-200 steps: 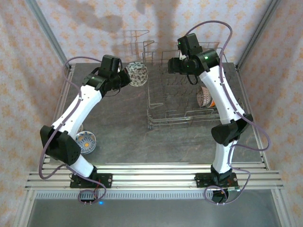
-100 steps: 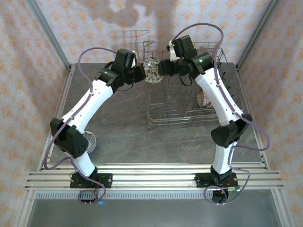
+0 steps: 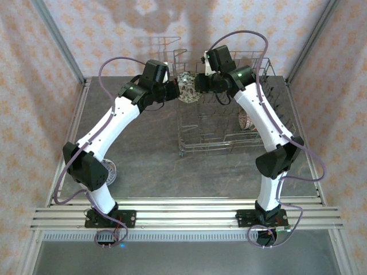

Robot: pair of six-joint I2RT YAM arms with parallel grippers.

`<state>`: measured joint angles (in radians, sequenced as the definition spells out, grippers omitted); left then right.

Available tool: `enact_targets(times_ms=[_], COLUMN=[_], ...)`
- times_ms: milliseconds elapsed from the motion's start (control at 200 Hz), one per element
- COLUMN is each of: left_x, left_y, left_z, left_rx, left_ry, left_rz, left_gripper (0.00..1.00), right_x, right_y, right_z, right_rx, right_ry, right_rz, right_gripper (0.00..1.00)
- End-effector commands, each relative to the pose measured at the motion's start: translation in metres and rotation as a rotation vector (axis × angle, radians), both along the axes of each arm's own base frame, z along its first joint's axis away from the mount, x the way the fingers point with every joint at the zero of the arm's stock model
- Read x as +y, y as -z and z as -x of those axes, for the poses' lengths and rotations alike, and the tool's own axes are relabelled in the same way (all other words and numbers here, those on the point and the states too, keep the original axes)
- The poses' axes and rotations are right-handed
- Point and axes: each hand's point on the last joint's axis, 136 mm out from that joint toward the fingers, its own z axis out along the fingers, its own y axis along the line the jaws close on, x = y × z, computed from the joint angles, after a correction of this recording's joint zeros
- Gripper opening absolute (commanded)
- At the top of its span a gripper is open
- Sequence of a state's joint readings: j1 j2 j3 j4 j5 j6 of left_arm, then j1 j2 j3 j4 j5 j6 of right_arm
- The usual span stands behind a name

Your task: Load the bowls into the dish rack

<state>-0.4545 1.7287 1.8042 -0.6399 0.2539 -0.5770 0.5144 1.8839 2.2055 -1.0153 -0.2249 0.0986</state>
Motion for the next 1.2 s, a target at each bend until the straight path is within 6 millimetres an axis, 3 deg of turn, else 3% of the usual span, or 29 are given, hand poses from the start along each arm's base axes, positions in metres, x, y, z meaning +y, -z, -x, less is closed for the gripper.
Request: enact_targets(times_ms=[0, 150, 390, 525, 616, 676, 781, 901, 1036, 1196], left_x=[-0.003, -0.003, -0.003, 0.002, 0.019, 0.030, 0.047, 0.062, 0.069, 0.069], left_y=[-0.024, -0.021, -0.019, -0.026, -0.041, -0.051, -0.058, -0.041, -0.005, 0.042], left_z=[0.000, 0.001, 0.002, 0.004, 0.005, 0.006, 0.008, 0.008, 0.012, 0.021], left_rx=[-0.070, -0.059, -0.050, -0.082, -0.139, -0.172, -0.190, -0.154, -0.081, 0.014], left_ry=[0.004, 0.007, 0.012, 0.015, -0.022, -0.045, -0.075, -0.097, -0.084, -0.042], left_rz=[0.016, 0.011, 0.003, -0.030, -0.079, -0.091, -0.087, -0.097, -0.127, -0.176], left_gripper=[0.00, 0.00, 0.00, 0.30, 0.50, 0.57, 0.60, 0.60, 0.60, 0.59], right_x=[-0.005, -0.011, -0.017, -0.028, -0.050, -0.066, -0.089, -0.120, -0.176, -0.190], right_y=[-0.009, -0.008, -0.007, -0.007, -0.009, -0.011, -0.012, -0.013, -0.017, 0.003], right_z=[0.000, 0.000, 0.002, -0.001, -0.005, -0.007, -0.006, -0.001, 0.017, 0.026], right_rx=[-0.031, -0.042, -0.050, -0.054, -0.073, -0.085, -0.094, -0.111, -0.143, -0.109], right_ry=[0.028, 0.053, 0.082, 0.146, 0.273, 0.352, 0.459, 0.584, 0.809, 0.826], right_rz=[-0.008, 0.005, 0.035, 0.066, 0.117, 0.155, 0.209, 0.299, 0.495, 0.573], right_gripper=[0.23, 0.08, 0.04, 0.00, 0.00, 0.00, 0.00, 0.00, 0.00, 0.00])
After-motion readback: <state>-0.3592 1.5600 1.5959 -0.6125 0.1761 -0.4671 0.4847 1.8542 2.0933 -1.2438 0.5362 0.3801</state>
